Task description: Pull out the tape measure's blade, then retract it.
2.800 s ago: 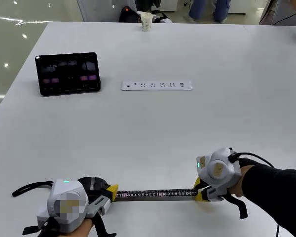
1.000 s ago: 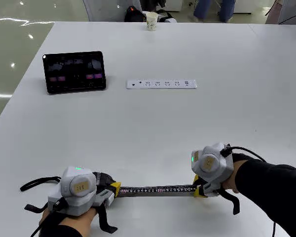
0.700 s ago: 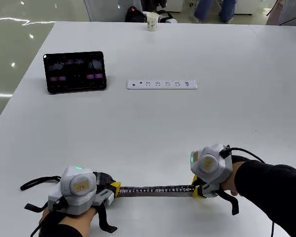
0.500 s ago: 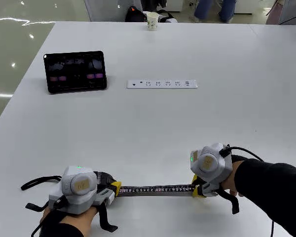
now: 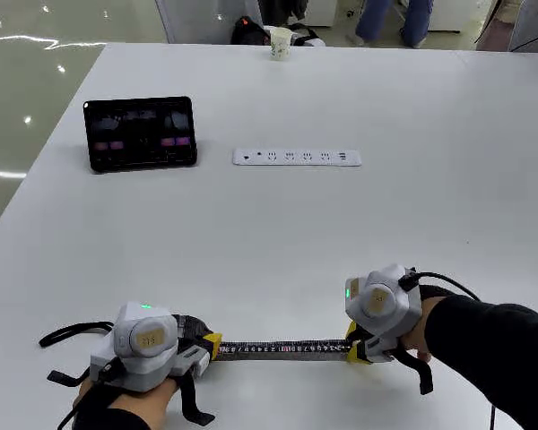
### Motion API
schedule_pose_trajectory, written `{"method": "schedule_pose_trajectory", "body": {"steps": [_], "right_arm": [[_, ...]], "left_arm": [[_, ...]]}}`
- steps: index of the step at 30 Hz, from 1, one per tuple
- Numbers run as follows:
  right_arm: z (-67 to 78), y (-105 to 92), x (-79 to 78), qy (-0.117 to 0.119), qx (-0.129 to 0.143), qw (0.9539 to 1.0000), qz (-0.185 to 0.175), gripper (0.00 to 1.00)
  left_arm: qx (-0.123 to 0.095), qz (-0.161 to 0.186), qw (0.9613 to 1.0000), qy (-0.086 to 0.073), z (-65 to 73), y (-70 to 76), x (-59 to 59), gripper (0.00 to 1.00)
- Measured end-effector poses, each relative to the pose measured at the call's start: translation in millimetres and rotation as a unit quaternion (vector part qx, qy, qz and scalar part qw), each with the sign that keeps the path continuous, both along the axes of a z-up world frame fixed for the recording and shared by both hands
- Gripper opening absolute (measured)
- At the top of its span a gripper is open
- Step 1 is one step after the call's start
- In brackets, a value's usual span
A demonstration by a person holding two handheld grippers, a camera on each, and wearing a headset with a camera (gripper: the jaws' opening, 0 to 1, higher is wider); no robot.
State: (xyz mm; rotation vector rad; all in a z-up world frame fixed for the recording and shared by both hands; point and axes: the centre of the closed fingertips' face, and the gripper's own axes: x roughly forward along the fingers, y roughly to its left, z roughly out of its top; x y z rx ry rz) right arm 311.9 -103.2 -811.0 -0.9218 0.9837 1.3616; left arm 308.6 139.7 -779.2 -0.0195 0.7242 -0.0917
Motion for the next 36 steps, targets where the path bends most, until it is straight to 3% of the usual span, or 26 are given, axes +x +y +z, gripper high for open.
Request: {"method": "schedule_pose_trajectory", "body": {"steps": [4, 6, 13, 36], "right_arm": [[0.3, 1.0, 0.3, 0.002, 0.002, 1.0000, -0.005, 0.11], [0.9, 3.5, -0.1, 0.017, 0.016, 0.9989, -0.041, 0.11], [0.8, 6.6, -0.8, 0.001, 0.007, 0.9999, -0.014, 0.11], [-0.7, 14.0, -0.2, 0.001, 0.008, 0.9999, -0.013, 0.11]], "left_arm": [[0.000, 0.000, 1.0000, 0.001, -0.2, 0.1, 0.2, 0.61], [-0.001, -0.001, 1.0000, 0.001, -0.2, 0.1, 0.1, 0.61], [-0.001, -0.001, 1.0000, 0.002, -0.2, -0.2, -0.4, 0.61], [-0.003, -0.001, 1.0000, 0.003, -0.3, -0.8, -1.0, 0.61]]}}
